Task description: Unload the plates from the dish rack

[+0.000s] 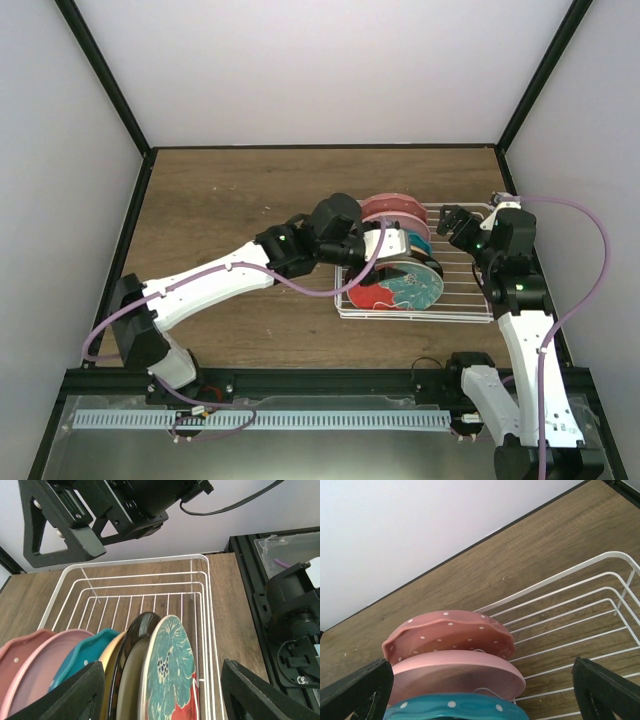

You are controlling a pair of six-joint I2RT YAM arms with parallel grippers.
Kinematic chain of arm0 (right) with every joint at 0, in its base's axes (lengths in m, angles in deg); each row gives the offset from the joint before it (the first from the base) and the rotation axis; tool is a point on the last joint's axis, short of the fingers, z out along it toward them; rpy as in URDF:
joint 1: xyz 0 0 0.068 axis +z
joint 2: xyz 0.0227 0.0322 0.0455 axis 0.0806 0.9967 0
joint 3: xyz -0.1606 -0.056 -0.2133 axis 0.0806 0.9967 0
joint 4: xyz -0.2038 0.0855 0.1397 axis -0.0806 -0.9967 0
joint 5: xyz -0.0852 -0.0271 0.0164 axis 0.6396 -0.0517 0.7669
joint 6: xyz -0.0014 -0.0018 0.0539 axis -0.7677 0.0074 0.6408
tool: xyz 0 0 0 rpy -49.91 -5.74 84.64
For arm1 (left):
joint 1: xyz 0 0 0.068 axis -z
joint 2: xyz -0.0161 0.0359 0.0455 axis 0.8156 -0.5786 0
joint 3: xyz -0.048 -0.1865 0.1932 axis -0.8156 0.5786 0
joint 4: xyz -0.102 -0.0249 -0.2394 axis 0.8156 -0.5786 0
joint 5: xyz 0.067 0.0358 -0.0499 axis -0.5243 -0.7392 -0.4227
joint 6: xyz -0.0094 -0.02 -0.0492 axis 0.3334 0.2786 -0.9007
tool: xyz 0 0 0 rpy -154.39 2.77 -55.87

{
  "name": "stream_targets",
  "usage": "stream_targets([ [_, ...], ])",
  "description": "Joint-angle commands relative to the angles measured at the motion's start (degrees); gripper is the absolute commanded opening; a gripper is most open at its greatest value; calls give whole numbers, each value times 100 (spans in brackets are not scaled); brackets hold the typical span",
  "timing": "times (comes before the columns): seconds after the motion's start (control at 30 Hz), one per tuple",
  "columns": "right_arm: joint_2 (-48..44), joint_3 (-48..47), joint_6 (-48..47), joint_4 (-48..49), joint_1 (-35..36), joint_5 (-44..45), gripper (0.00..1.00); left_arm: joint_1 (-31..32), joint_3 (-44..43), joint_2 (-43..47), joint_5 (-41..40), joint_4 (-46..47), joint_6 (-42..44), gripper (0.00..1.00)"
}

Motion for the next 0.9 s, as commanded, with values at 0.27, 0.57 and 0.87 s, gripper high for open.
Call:
stream_targets([
  [0.27, -63, -153, -101, -116, 67, -58, 100, 233, 110, -327, -737, 349, 635, 55],
  [0.57, -30, -139, -170, -82, 62, -22, 100, 288, 293, -401, -764, 241, 1006, 51],
  [0.87, -11, -155, -206, -61, 63, -29, 100, 299, 333, -586, -886, 247, 1115, 50],
])
